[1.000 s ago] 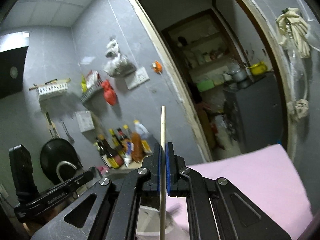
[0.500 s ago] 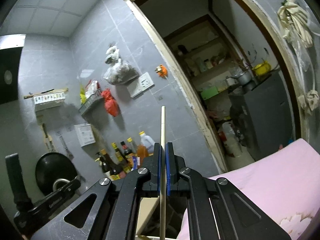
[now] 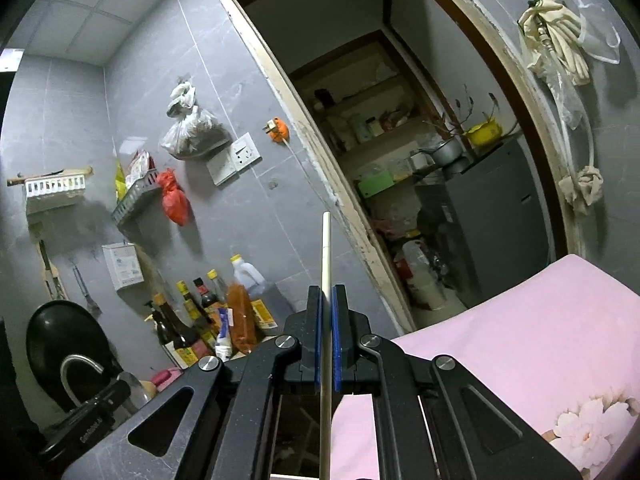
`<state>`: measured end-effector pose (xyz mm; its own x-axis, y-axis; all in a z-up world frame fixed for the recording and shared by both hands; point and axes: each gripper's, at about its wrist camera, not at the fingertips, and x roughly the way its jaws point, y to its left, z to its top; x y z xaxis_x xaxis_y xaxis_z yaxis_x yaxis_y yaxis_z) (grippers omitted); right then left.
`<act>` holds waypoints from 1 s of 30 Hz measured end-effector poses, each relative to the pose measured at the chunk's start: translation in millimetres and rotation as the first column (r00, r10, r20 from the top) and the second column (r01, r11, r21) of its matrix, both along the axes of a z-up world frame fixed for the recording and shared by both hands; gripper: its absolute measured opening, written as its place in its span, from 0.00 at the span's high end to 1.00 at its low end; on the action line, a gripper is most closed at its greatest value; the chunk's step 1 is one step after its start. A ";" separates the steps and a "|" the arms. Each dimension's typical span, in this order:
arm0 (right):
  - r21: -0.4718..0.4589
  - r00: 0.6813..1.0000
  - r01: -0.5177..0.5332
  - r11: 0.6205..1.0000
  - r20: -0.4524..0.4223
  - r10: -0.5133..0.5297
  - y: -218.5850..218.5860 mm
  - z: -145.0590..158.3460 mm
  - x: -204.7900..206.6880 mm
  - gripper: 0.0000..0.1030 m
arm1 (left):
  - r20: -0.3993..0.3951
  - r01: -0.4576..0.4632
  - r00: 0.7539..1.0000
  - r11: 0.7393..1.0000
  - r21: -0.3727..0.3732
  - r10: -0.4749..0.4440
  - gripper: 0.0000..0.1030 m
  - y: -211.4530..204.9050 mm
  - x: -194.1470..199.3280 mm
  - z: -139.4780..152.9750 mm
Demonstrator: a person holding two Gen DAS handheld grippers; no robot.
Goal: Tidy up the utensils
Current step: 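Lower the spoon and chopstick into the white caddy and open both tools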
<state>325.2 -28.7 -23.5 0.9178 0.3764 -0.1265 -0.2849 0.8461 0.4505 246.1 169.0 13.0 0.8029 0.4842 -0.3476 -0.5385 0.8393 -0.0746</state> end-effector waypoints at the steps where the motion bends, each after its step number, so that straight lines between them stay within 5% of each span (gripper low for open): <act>1: -0.006 1.000 0.001 1.000 -0.003 -0.001 1.9 -0.8 0.5 0.96 | 0.002 -0.004 1.000 1.000 0.011 0.004 0.97 -1.7 0.2 -0.7; 20: -0.050 0.998 -0.058 0.997 -0.041 0.056 -0.5 -10.1 -4.8 0.96 | -0.030 0.059 0.998 0.989 0.133 -0.055 0.96 -23.5 0.9 -9.0; 30: -0.113 0.994 -0.101 0.988 -0.055 0.095 -0.9 -5.5 -15.2 0.96 | -0.043 0.090 0.995 0.991 0.096 -0.086 0.96 -25.2 -4.0 -10.6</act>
<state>310.1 -29.5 -28.9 0.8686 0.4446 -0.2188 -0.3490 0.8623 0.3670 242.1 143.8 2.4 0.8305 0.4456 -0.3342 -0.4633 0.8857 0.0294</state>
